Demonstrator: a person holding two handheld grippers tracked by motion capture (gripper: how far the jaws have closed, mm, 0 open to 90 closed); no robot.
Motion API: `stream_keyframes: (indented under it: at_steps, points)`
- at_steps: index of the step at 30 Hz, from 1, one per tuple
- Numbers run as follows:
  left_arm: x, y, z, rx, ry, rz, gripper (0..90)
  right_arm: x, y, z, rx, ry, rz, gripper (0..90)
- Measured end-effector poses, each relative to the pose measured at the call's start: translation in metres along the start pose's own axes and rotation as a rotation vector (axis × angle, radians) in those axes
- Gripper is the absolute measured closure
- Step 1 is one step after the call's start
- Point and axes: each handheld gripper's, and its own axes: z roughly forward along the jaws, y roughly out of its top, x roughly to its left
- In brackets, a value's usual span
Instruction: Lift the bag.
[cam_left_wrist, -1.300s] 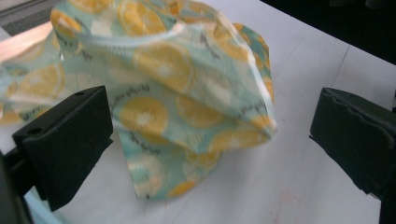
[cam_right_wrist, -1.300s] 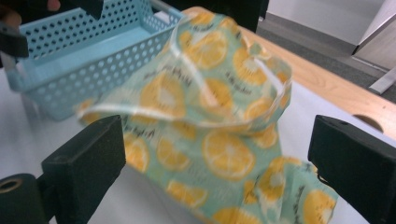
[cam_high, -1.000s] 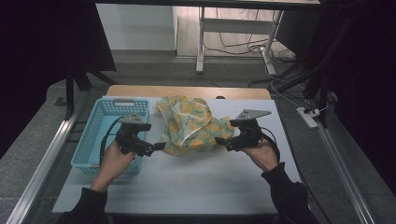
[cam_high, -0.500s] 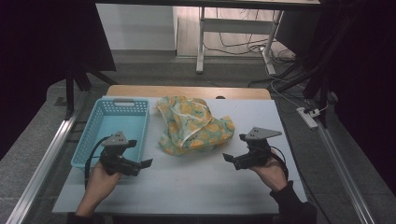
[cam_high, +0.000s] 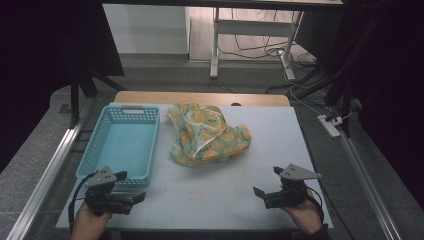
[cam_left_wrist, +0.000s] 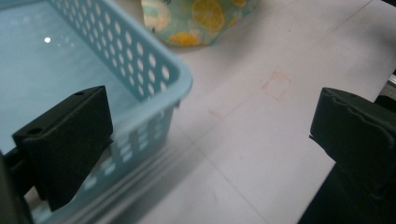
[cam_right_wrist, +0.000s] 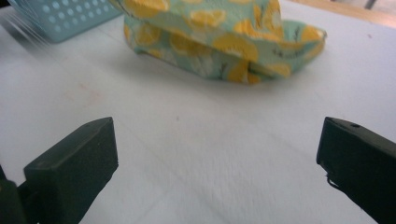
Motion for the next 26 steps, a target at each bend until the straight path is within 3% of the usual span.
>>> stream_keyframes:
  at_steps: [5,12,18,23,26]
  points:
    - [-0.001,-0.022,-0.011,-0.015,0.008,-0.031,0.0,0.001,-0.018,-0.010,0.030,-0.027,0.020,0.0]
    - [0.004,-0.044,-0.018,0.011,0.042,-0.071,0.0,0.002,-0.036,-0.020,0.068,-0.073,0.035,0.0]
    - [0.004,-0.051,-0.021,0.026,0.068,-0.085,0.0,0.003,-0.048,-0.028,0.099,-0.101,0.045,0.0]
    - [0.001,-0.052,-0.020,0.088,0.125,-0.086,0.0,0.003,-0.056,-0.030,0.145,-0.105,0.060,0.0]
    - [0.003,-0.052,-0.020,0.090,0.121,-0.099,0.0,0.003,-0.057,-0.031,0.147,-0.110,0.066,0.0]
